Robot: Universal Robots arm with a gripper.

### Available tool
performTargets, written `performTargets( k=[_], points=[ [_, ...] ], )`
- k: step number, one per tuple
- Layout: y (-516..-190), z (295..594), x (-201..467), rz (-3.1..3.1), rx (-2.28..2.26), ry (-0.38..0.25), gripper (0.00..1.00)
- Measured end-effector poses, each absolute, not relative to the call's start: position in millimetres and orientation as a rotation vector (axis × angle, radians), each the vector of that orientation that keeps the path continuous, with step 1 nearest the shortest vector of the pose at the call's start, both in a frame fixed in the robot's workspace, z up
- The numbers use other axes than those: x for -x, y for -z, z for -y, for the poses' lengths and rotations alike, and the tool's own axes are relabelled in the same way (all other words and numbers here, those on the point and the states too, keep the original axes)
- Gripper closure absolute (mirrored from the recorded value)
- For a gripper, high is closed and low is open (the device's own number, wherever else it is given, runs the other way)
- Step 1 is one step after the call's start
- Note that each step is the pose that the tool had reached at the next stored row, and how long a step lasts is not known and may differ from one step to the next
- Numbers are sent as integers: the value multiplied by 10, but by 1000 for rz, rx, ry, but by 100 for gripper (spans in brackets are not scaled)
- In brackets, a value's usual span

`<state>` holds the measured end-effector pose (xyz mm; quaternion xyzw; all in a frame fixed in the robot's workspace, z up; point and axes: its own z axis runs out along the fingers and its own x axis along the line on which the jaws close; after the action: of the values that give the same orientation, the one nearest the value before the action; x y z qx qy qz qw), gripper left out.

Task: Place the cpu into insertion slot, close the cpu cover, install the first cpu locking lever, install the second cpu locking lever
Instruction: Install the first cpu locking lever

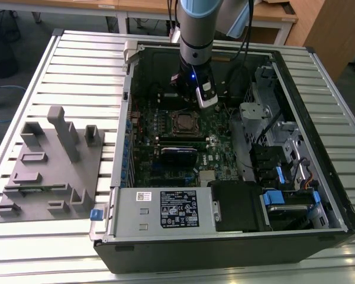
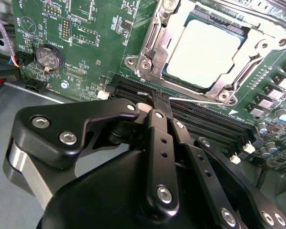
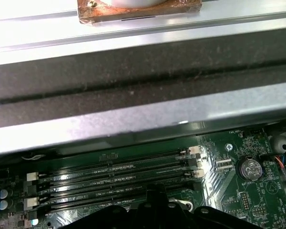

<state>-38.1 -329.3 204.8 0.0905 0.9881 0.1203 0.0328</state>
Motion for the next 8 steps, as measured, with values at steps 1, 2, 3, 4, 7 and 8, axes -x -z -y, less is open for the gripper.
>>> performTargets(
  k=[1,2,3,4,7,8],
  points=[
    [-2048,3293,382,-3041,-279,-370,90],
    [-2047,3290,383,-3040,-282,-370,90],
    [-2048,3287,385,-3039,-284,-370,90],
    [-2047,3287,385,-3039,-284,-370,90],
    [-2047,3284,387,-3039,-285,-370,90],
    [-2047,3280,389,-3038,-288,-370,90]
  ],
)
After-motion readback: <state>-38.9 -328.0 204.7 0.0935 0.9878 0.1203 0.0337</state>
